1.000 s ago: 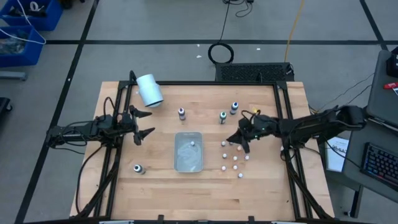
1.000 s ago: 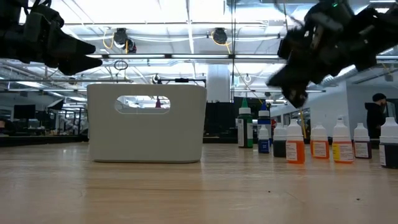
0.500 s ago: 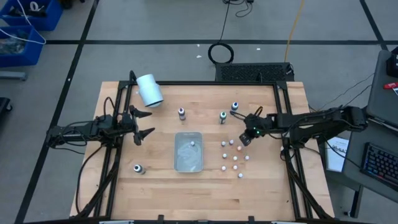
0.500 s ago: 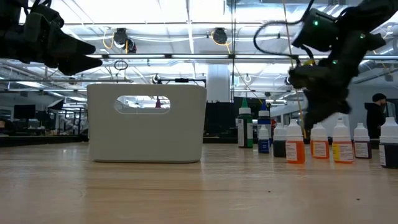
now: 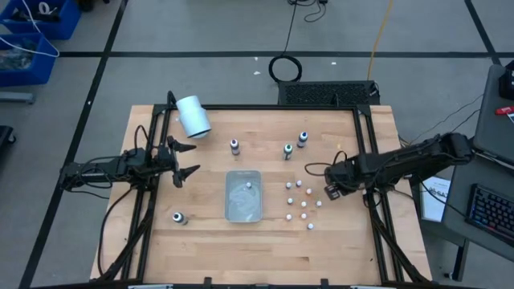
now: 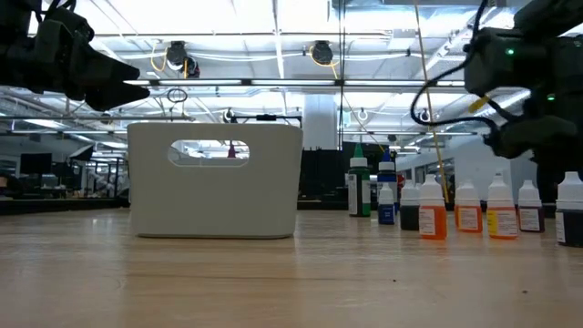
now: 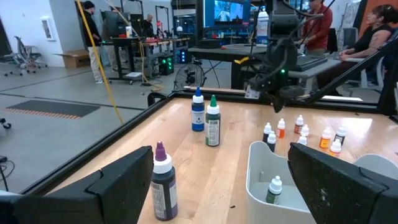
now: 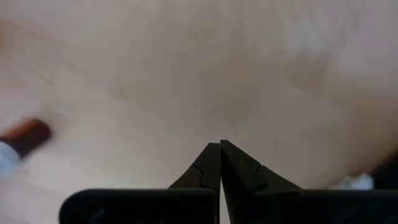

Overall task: Pick & Place food coloring
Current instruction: Put the yellow food coloring bottle into the bin

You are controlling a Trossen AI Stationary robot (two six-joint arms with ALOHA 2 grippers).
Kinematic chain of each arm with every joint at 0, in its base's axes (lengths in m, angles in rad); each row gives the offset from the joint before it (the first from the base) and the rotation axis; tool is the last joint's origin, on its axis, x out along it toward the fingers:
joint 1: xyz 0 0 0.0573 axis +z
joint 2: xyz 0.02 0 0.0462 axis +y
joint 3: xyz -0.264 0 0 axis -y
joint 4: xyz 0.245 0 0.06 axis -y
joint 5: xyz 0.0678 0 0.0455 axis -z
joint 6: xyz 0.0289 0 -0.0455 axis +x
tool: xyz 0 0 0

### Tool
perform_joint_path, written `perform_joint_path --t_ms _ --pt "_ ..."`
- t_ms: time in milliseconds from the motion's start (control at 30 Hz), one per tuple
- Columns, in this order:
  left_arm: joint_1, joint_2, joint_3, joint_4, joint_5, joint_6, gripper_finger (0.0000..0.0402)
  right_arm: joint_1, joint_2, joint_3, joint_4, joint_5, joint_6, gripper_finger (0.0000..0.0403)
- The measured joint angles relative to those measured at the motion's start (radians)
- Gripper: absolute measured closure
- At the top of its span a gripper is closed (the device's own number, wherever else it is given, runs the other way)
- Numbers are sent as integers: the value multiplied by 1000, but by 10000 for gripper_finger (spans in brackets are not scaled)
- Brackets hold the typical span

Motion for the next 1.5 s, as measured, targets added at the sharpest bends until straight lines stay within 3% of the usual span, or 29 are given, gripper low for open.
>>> perform_joint_path --t_ms 400,1067,1500 --pt "0 0 0 -8 0 0 36 133 74 0 -44 -211 212 403" --pt "0 0 0 -8 0 0 36 159 347 2 -76 -291 188 403" --pt "0 0 0 16 1 -32 36 165 504 1 -90 -224 302 403"
